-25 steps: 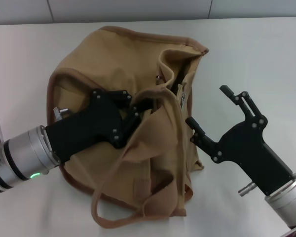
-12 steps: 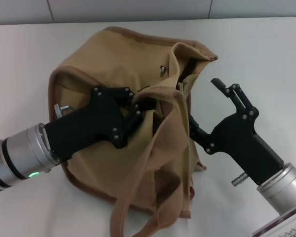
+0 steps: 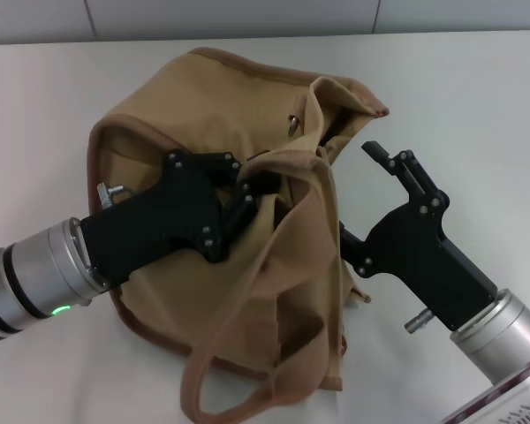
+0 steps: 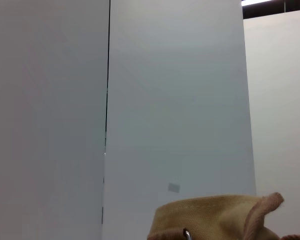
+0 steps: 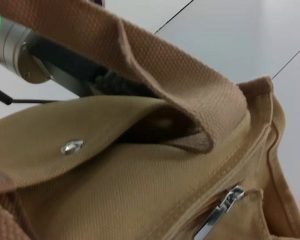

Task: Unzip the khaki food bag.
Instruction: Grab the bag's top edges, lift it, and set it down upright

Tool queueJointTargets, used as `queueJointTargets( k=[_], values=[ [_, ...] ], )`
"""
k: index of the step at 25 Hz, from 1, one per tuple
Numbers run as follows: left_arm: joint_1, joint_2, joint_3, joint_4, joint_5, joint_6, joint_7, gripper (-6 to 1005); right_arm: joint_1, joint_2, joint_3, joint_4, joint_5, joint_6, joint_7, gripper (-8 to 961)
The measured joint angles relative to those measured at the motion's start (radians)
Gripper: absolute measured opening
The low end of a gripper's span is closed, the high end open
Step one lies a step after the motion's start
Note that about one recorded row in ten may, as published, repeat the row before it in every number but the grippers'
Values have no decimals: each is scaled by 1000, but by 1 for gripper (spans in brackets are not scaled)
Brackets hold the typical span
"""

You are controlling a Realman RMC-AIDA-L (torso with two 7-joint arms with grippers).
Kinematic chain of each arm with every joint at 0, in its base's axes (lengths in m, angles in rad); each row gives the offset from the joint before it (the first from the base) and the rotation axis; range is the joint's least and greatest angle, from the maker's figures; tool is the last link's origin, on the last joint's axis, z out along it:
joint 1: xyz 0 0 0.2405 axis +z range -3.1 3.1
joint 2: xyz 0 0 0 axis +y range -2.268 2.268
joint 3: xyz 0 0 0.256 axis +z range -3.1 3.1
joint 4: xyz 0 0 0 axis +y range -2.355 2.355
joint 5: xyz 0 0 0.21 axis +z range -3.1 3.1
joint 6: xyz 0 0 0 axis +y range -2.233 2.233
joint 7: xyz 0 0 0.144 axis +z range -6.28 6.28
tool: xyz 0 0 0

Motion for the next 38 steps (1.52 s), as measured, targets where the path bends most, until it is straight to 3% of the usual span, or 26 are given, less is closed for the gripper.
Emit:
queueJointTargets(
  k=[13,38],
  values=[
    [-3,0,0,4,-1,-16,-6,86,-9,0,3,-11,-28,-119,90,840],
    [-3,0,0,-1,0,-6,-9,95,-1,0,14,-18,-21,-84,186,832]
  ],
)
